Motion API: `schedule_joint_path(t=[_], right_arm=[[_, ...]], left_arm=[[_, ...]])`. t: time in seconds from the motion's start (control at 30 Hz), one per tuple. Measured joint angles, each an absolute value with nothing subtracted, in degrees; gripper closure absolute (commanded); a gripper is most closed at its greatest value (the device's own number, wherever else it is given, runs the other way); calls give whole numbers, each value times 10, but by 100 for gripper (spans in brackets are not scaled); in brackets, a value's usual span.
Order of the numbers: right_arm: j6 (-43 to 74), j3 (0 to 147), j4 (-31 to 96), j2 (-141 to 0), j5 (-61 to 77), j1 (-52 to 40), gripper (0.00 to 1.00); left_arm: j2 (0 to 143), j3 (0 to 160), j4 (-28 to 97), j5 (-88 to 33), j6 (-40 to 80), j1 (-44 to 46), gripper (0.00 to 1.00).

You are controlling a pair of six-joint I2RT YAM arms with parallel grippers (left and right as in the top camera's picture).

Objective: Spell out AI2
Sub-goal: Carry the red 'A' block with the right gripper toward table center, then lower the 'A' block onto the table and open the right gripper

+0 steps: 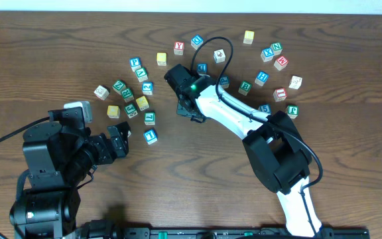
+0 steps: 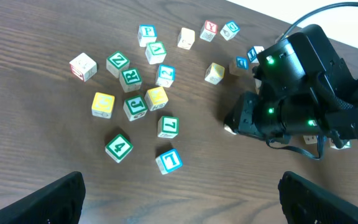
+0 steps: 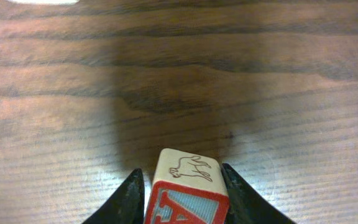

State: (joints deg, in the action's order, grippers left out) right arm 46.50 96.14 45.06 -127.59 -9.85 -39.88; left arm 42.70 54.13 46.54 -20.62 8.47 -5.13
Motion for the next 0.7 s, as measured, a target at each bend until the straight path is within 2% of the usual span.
schedule_joint_path(t=[0.27, 0.5, 0.7], right_arm=[[341, 961, 441, -1276, -94, -399, 72], [164, 962, 434, -1276, -94, -398, 79], [-22, 962, 431, -1276, -95, -398, 81]], left_arm=[[427, 541, 465, -206, 85, -51, 2], [427, 541, 465, -206, 85, -51, 2], [427, 541, 465, -206, 85, -51, 2]])
